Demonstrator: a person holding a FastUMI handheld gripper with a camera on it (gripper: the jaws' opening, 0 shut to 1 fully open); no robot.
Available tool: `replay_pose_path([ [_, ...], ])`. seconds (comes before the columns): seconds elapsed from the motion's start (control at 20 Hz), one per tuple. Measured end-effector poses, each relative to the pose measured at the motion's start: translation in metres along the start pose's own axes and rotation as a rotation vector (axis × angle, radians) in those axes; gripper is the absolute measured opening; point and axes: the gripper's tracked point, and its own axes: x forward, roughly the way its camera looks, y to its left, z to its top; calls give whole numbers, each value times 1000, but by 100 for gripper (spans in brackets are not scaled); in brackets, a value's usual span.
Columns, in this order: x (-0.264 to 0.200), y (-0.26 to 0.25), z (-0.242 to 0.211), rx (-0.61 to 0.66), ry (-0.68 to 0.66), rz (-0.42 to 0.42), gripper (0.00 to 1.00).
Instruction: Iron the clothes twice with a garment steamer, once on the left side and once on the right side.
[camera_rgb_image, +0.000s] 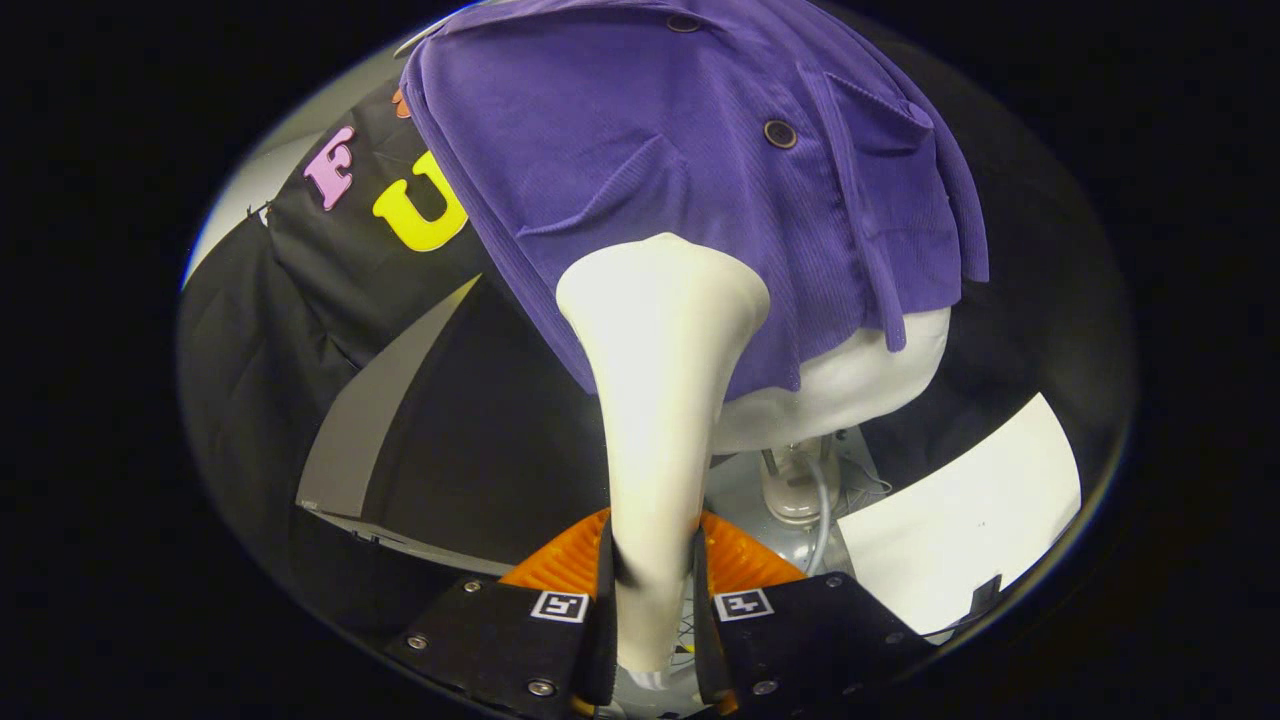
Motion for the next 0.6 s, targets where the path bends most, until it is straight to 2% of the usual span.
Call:
replay_pose_path([
  [0.3, -7, -7, -40, 15, 35, -12, 31],
  [0.6, -90, 9, -32, -8, -81, 41, 31],
])
